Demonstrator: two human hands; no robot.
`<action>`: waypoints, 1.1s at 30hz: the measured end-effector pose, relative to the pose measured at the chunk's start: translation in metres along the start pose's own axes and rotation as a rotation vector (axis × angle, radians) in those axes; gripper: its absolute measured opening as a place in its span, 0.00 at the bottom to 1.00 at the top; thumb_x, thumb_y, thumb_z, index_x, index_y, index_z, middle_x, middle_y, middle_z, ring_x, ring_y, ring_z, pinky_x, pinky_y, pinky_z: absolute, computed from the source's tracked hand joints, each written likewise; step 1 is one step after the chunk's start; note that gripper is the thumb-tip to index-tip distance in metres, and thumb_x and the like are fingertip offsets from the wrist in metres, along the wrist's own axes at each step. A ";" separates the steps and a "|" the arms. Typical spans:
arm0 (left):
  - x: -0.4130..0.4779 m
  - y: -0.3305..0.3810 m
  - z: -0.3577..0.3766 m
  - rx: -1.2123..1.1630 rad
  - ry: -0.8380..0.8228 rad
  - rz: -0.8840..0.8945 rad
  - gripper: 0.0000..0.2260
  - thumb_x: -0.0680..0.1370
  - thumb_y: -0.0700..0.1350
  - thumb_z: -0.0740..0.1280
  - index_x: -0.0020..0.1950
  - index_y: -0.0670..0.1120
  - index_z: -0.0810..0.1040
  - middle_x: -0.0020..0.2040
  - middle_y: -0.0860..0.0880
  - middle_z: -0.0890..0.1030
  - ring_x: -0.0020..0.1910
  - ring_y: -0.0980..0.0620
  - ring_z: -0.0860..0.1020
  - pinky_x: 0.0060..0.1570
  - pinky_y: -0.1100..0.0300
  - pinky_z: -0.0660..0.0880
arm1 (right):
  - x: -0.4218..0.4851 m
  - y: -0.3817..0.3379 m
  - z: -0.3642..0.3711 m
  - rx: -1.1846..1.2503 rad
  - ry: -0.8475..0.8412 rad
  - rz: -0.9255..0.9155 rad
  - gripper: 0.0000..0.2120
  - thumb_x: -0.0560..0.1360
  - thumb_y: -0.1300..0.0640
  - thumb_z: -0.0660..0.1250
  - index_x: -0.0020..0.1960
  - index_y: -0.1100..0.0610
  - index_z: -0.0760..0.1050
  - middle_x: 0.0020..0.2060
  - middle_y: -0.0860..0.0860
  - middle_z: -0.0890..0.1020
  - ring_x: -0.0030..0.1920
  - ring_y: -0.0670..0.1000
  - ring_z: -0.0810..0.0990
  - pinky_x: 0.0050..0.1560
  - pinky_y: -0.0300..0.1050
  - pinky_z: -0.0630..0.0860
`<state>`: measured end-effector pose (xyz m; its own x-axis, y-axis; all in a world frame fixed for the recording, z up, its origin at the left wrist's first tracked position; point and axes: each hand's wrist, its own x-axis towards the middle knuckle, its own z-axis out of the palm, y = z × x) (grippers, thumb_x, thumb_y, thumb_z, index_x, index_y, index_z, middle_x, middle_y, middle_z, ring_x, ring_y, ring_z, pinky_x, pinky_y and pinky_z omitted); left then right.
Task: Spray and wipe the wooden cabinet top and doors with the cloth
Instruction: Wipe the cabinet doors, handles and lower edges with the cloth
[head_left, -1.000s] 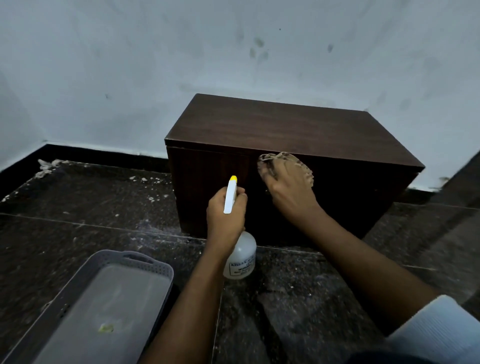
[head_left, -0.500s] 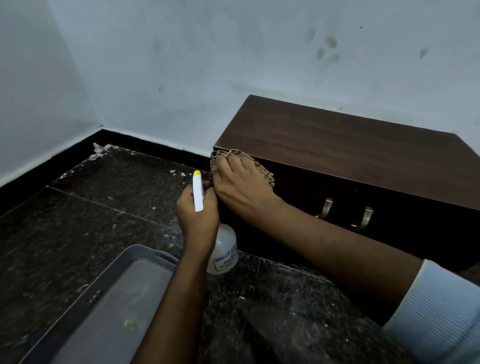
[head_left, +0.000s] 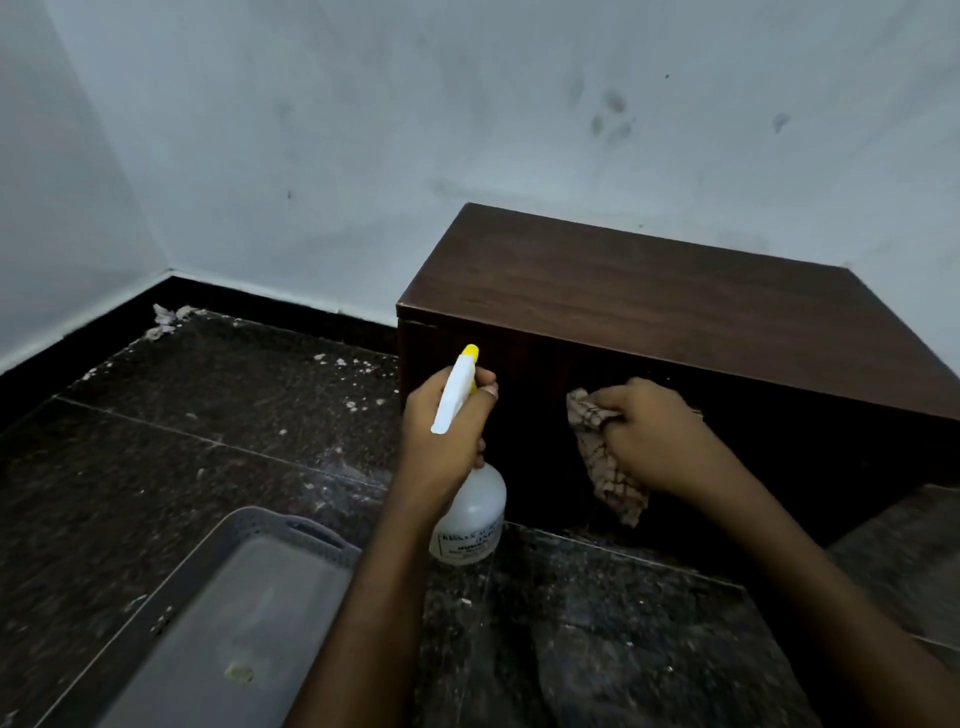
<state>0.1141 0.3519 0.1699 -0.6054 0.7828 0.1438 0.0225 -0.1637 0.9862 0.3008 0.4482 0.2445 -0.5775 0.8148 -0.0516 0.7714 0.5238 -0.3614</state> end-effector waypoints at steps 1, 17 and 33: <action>0.000 0.002 0.002 0.006 -0.024 0.010 0.02 0.84 0.38 0.70 0.52 0.41 0.83 0.33 0.41 0.74 0.25 0.51 0.71 0.25 0.58 0.70 | -0.006 0.006 -0.008 0.142 -0.012 0.018 0.17 0.80 0.63 0.62 0.61 0.49 0.84 0.45 0.42 0.80 0.51 0.52 0.82 0.48 0.44 0.77; 0.052 0.154 -0.073 0.314 -0.613 0.208 0.11 0.83 0.34 0.66 0.62 0.28 0.77 0.56 0.33 0.83 0.27 0.46 0.71 0.29 0.54 0.69 | -0.013 -0.081 -0.028 0.496 -0.335 -0.247 0.11 0.80 0.67 0.65 0.49 0.53 0.83 0.43 0.56 0.87 0.45 0.60 0.87 0.50 0.64 0.83; -0.130 -0.089 -0.250 0.403 0.674 0.004 0.08 0.81 0.46 0.72 0.58 0.50 0.76 0.44 0.46 0.79 0.38 0.40 0.80 0.39 0.42 0.79 | 0.010 -0.201 0.260 0.676 -0.583 0.020 0.09 0.81 0.62 0.65 0.43 0.55 0.76 0.42 0.64 0.85 0.44 0.67 0.84 0.41 0.67 0.81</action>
<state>-0.0083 0.1147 0.0428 -0.9540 0.2285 0.1939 0.2344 0.1657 0.9579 0.0707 0.2862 0.0745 -0.7517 0.4702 -0.4624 0.5668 0.1022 -0.8175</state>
